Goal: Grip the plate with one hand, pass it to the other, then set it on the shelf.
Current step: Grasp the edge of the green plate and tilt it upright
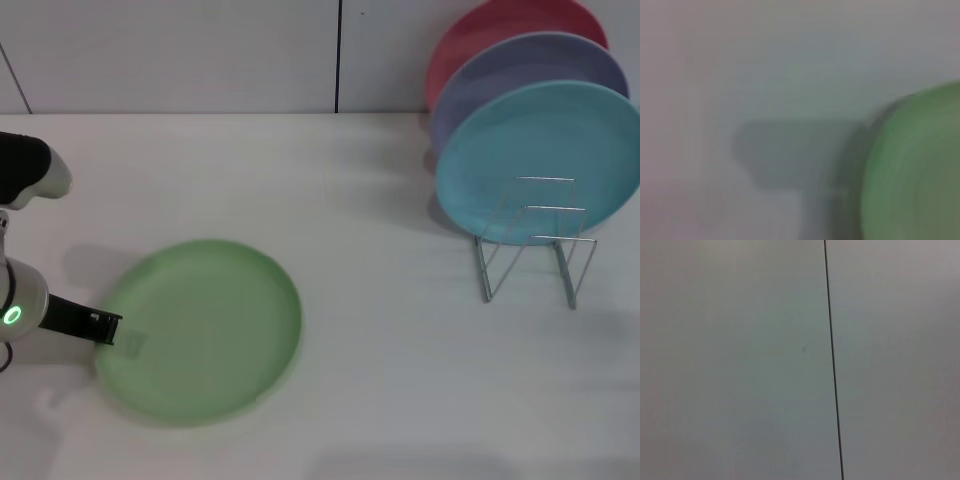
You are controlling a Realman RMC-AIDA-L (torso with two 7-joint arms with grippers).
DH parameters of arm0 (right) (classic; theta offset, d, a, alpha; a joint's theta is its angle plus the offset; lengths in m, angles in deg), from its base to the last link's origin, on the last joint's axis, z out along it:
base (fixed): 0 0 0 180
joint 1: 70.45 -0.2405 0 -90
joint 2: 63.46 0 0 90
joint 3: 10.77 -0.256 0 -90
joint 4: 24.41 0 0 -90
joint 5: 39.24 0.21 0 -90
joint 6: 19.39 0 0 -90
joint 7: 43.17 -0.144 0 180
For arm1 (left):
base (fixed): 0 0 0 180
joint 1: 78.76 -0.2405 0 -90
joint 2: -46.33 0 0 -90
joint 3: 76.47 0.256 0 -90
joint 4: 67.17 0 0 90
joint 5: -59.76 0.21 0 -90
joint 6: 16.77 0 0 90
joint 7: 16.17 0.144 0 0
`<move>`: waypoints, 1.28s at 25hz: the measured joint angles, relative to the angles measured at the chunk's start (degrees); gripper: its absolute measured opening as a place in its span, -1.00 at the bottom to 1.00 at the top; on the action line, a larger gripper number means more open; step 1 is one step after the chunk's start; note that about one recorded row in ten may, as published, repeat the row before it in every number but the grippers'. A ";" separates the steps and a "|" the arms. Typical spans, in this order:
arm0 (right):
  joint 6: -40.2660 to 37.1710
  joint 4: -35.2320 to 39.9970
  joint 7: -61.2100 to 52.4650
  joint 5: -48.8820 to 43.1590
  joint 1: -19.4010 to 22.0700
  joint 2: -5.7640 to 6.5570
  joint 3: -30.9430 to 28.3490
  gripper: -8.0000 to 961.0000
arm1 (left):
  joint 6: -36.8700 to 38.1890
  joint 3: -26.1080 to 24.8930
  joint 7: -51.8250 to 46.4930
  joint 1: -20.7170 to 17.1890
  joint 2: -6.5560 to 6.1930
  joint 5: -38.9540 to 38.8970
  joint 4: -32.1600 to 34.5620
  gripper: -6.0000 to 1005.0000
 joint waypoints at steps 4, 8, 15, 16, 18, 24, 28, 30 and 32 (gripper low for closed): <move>-0.02 0.07 -0.01 0.00 0.00 0.00 0.00 0.70 | -0.06 0.18 0.42 0.16 0.00 0.02 0.48 -0.66; 0.14 0.22 -0.02 -0.01 0.00 0.00 0.00 0.71 | -0.13 0.16 0.78 0.18 0.00 -0.06 -0.04 -0.79; 0.37 0.61 -0.15 -0.01 0.00 0.00 0.00 0.70 | -0.31 0.03 1.16 -0.11 0.00 -0.45 -2.82 -0.86; 0.38 0.61 -0.16 -0.01 0.00 0.00 0.00 0.70 | -0.39 -0.18 1.33 -0.20 0.03 -0.54 -3.41 -0.86; 0.32 0.61 -0.16 0.00 0.00 0.00 0.00 0.71 | -0.37 -0.27 1.39 -0.21 0.05 -0.59 -3.68 -0.87; -0.21 0.78 -0.41 0.00 0.00 0.00 0.00 0.70 | 0.37 -0.32 1.42 -0.51 0.08 -0.83 -5.79 -0.89; -0.29 0.86 -0.48 -0.20 -0.11 0.00 0.00 0.70 | 0.70 -0.32 1.47 -0.78 0.01 -1.25 -7.17 -0.91; -0.31 1.03 -0.33 -0.98 -0.17 0.00 0.00 0.70 | 1.00 -0.45 1.48 -0.90 0.00 -1.37 -7.84 -0.93; -0.34 1.42 -0.19 -1.58 -0.18 -0.02 0.00 0.70 | 1.44 -0.61 1.48 -1.18 0.00 -1.38 -8.72 -0.93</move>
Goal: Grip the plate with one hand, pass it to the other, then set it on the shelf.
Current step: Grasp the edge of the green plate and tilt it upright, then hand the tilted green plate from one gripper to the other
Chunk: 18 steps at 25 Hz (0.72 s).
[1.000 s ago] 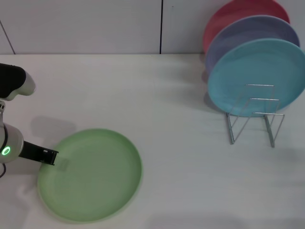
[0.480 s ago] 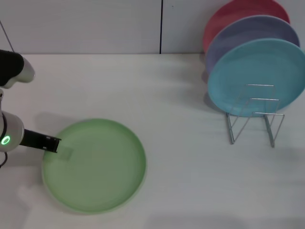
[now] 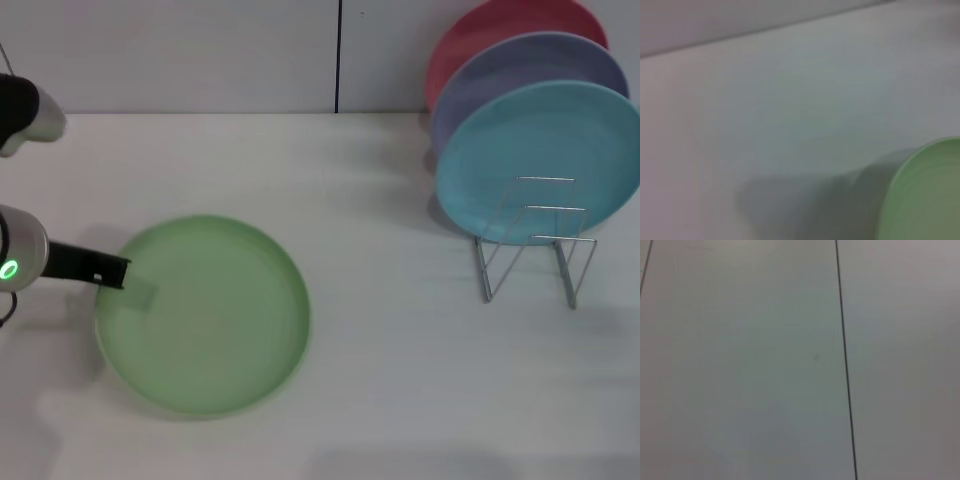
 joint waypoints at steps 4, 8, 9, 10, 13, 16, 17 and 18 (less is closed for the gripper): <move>-0.40 0.40 -0.24 -0.56 -0.23 -0.03 0.00 0.70 | 1.20 -0.15 0.00 -1.16 -0.01 -0.08 -2.53 -0.93; -0.68 0.50 -0.26 -1.10 -0.63 -0.01 0.00 0.70 | 1.96 -0.20 0.00 -2.07 -0.01 -0.19 -4.13 -0.93; -0.72 0.69 -0.28 -1.40 -0.90 -0.01 0.00 0.70 | 2.94 -0.20 0.00 -3.14 0.00 -0.39 -5.84 -0.93; -0.72 0.69 -0.28 -1.40 -0.90 -0.01 0.00 0.70 | 2.94 -0.20 0.00 -3.14 0.00 -0.39 -5.84 -0.93; -0.79 0.88 -0.29 -1.50 -1.27 0.01 0.00 0.70 | 5.06 -0.22 0.00 -4.68 0.00 -0.55 -7.99 -0.93; -1.27 1.22 -0.33 -2.12 -1.49 0.02 -0.01 0.70 | 7.74 -0.21 -0.01 -6.20 0.00 -0.59 -9.30 -0.93; -1.47 1.39 -0.35 -2.50 -1.58 0.03 -0.01 0.70 | 8.31 -0.17 0.00 -6.45 0.00 -0.60 -9.44 -0.93; -1.57 1.68 -0.41 -3.11 -1.65 0.03 0.00 0.70 | 9.48 -0.05 -0.01 -6.94 -0.01 -0.62 -9.73 -0.93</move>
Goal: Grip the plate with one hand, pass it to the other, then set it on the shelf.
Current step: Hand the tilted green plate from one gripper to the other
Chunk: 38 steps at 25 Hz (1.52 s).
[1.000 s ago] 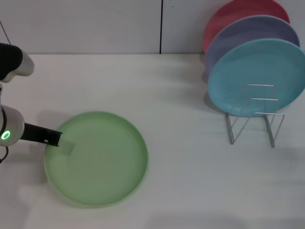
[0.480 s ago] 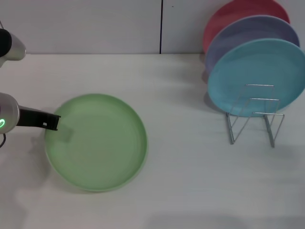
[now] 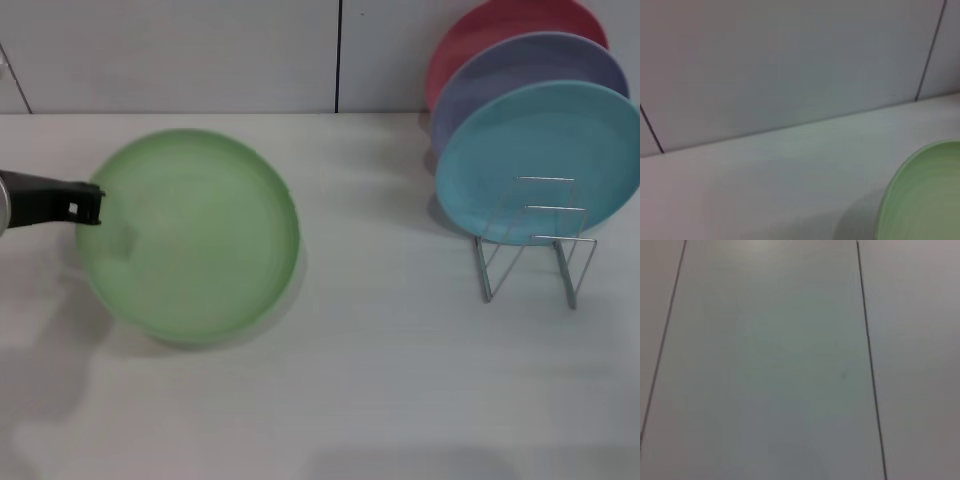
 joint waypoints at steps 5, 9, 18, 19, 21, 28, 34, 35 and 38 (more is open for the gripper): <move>0.60 3.20 -4.08 -3.60 -0.72 0.18 0.00 0.71 | 3.51 0.37 1.09 -0.97 0.03 -0.31 -0.51 -0.93; 3.84 10.52 -12.63 -9.29 -1.20 0.36 0.00 0.71 | 5.25 0.40 2.02 -1.07 -0.03 -1.52 -0.83 -0.93; 15.05 28.70 -31.92 -20.45 -3.58 0.29 8.70 0.70 | 8.22 1.42 2.52 -1.53 0.00 -1.88 -1.75 -0.93; 16.49 30.94 -33.89 -20.52 -3.51 0.30 10.84 0.70 | 8.59 1.46 2.65 -1.56 0.00 -1.94 -1.83 -0.93; 21.75 39.39 -40.84 -20.87 -2.46 0.34 18.36 0.70 | 9.01 1.46 2.86 -1.58 -0.02 -2.12 -2.25 -0.93; 34.44 62.44 -68.49 -37.63 0.09 1.15 23.57 0.70 | 9.06 1.59 2.96 -1.62 -0.07 -2.23 -3.09 -0.93; 32.13 77.83 -102.38 -64.79 -5.73 4.26 18.46 0.70 | 9.10 1.66 3.39 -1.45 -0.07 -2.25 -3.14 -0.92; 30.08 78.38 -105.66 -67.39 -7.27 4.92 17.32 0.70 | 9.13 1.66 3.71 -1.44 -0.06 -2.31 -3.18 -0.93; 23.70 78.69 -111.72 -72.35 -11.66 6.48 14.94 0.70 | 9.17 1.67 4.24 -1.32 -0.06 -2.93 -3.76 -0.93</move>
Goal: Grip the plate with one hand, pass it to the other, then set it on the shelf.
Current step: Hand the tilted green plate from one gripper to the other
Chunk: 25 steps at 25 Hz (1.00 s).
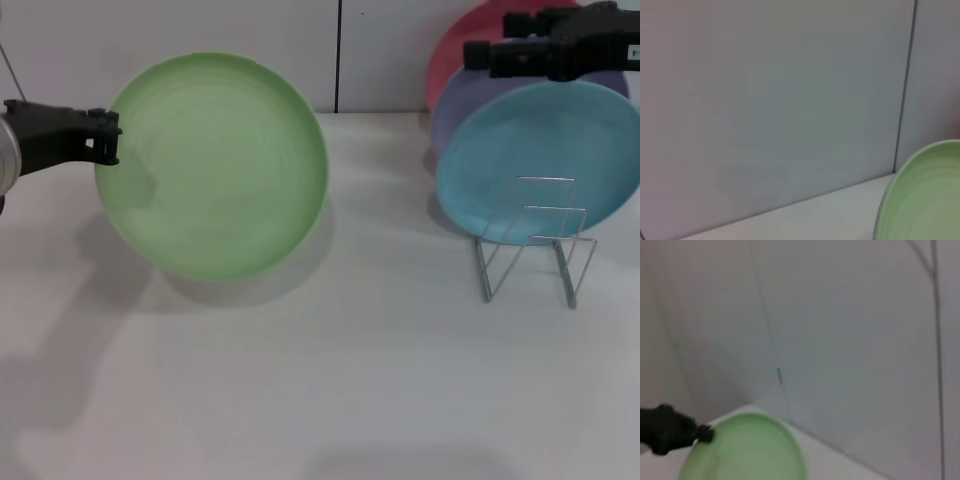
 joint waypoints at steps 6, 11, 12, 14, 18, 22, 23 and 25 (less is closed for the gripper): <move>-8.60 -0.86 -6.61 -5.82 -6.88 1.54 -2.78 0.70 | -0.03 0.00 0.26 -0.32 -0.02 -0.47 -1.32 -0.93; -9.66 -1.03 -8.06 -6.81 -8.45 2.00 -3.79 0.70 | -0.08 0.08 0.77 -0.35 0.01 -0.89 -1.48 -0.93; -9.70 -0.97 -8.24 -6.86 -8.51 2.03 -3.71 0.70 | -0.08 0.10 0.85 -0.35 0.02 -0.94 -1.48 -0.93; -9.88 -0.91 -8.55 -7.05 -8.56 2.05 -3.57 0.70 | -0.07 0.25 0.94 -0.34 0.05 -1.02 -1.46 -0.93; -11.52 0.23 -11.09 -11.33 -9.97 2.37 -3.71 0.70 | -0.01 0.93 0.95 -0.33 0.07 -1.32 -1.45 -0.93; -12.58 1.20 -11.84 -12.96 -10.68 2.32 -3.86 0.70 | 0.11 1.29 0.95 -0.33 0.08 -1.33 -1.48 -0.93; -12.91 1.25 -12.03 -13.15 -11.02 2.32 -3.86 0.70 | 0.35 1.55 0.95 -0.34 0.08 -1.33 -1.44 -0.93; -12.99 1.13 -12.14 -13.19 -11.14 2.32 -3.87 0.70 | 0.45 1.68 0.95 -0.36 0.08 -1.33 -1.44 -0.93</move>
